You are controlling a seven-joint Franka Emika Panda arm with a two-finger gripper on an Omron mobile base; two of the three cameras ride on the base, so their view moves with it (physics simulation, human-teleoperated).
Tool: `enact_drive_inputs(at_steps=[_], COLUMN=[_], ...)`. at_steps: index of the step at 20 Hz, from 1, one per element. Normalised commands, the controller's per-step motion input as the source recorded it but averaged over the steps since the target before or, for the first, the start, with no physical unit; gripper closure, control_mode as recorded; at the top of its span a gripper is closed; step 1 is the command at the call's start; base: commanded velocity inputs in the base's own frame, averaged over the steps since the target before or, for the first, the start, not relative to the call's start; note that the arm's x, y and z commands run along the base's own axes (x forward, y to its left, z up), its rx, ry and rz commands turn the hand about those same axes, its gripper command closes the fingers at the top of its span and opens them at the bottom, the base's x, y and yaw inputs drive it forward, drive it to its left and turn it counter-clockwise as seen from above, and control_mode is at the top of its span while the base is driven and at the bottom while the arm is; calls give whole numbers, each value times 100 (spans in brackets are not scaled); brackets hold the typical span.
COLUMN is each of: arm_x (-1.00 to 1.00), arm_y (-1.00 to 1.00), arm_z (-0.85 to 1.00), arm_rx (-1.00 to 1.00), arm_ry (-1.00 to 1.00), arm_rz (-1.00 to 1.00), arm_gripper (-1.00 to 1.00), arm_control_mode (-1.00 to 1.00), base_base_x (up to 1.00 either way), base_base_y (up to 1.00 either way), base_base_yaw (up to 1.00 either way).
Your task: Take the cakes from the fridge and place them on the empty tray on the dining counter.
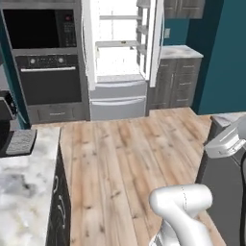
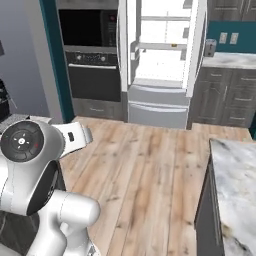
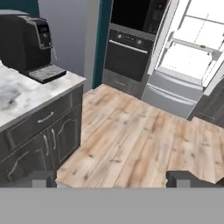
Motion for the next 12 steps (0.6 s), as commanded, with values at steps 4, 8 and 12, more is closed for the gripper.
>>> enact_drive_inputs(at_steps=[4, 8, 12], arm_x=[0, 0, 0], arm_y=[0, 0, 0], arm_z=[0, 0, 0], arm_rx=[0, 0, 0], arm_ry=[0, 0, 0], arm_rz=[0, 0, 0], arm_gripper=[-100, -100, -100], arm_control_mode=[100, 100, 100], base_base_x=[100, 100, 100], base_base_y=[16, 35, 53], base_base_yaw=[-22, -17, -9])
